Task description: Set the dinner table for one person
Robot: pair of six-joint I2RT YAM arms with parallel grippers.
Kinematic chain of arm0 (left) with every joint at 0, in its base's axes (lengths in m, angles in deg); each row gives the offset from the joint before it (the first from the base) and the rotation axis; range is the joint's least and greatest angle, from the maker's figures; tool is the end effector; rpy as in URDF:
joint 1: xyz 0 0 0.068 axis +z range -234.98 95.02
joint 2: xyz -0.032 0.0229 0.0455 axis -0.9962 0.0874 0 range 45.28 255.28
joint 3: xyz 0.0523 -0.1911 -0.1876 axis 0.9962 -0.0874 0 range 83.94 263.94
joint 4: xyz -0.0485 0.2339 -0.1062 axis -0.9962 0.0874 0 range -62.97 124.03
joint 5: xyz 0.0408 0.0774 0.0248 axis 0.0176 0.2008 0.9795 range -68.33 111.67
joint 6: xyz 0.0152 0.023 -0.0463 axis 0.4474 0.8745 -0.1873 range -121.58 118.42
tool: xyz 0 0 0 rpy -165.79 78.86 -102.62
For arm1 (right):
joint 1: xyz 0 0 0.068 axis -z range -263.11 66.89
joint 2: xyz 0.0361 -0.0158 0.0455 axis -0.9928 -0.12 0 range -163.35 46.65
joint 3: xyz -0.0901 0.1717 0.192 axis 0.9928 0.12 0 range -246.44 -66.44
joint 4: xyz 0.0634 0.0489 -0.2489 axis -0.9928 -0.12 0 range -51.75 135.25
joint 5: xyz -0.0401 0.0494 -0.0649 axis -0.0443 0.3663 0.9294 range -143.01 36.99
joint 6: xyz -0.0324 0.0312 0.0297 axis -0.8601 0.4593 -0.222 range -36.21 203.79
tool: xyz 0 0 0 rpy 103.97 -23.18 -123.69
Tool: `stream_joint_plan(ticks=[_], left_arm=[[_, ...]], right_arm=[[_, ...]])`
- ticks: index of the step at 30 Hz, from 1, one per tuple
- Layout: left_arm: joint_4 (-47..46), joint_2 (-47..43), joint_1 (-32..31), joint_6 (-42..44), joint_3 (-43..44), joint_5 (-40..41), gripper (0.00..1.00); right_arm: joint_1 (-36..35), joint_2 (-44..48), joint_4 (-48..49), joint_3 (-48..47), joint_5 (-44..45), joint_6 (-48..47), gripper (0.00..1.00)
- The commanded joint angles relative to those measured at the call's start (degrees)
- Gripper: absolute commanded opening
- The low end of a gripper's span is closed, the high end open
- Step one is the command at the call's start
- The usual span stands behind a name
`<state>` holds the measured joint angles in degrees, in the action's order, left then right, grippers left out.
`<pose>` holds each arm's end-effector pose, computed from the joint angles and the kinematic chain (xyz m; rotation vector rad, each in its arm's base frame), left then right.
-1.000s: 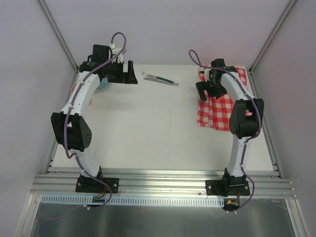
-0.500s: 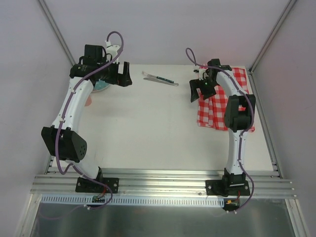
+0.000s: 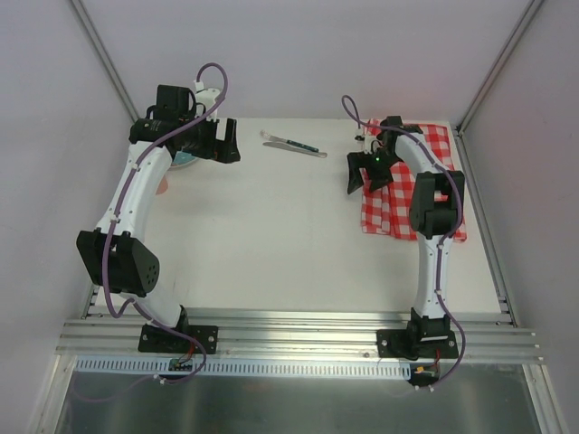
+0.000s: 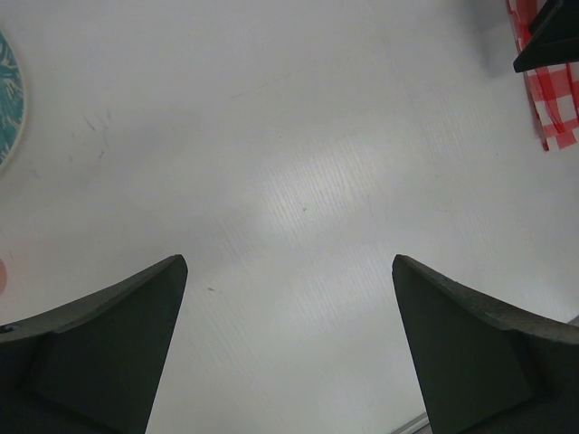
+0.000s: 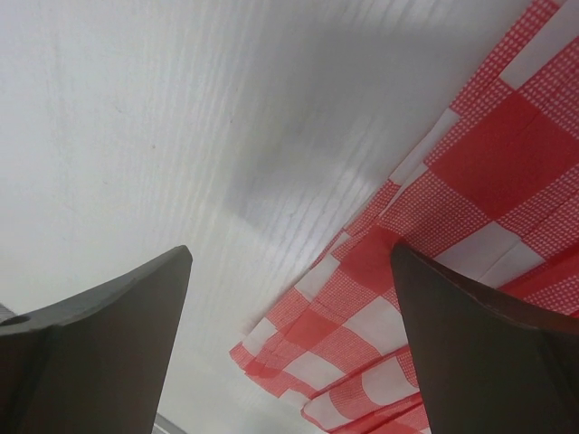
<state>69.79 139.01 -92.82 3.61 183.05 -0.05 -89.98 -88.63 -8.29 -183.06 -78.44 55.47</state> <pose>0.3555 -0.0622 0.3947 0.4558 2.1574 -0.4460 0.4860 0.0740 0.1766 -0.9107 2.5549 0.5219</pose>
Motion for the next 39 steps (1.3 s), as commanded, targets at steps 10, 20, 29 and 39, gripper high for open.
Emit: stream_joint_plan(ticks=[10, 20, 29, 39], left_arm=[[0.2, 0.3, 0.3, -2.6, 4.9, -0.8, 0.99], [0.3, -0.2, 4.4, -3.3, 4.3, -3.4, 0.99], [-4.3, 0.3, 0.4, -9.8, -3.7, -10.2, 0.99], [-9.4, 26.2, -11.8, -18.7, 15.5, -16.2, 0.99]], right_arm=[[-12.8, 12.7, -2.5, 14.9, -15.4, 12.0, 0.97], [-26.8, 18.7, -1.6, 14.4, -16.7, 15.6, 0.97], [-17.2, 24.6, 0.6, 15.0, 7.7, 9.7, 0.97], [-1.9, 26.7, 2.1, 13.2, 15.4, 5.5, 0.97]])
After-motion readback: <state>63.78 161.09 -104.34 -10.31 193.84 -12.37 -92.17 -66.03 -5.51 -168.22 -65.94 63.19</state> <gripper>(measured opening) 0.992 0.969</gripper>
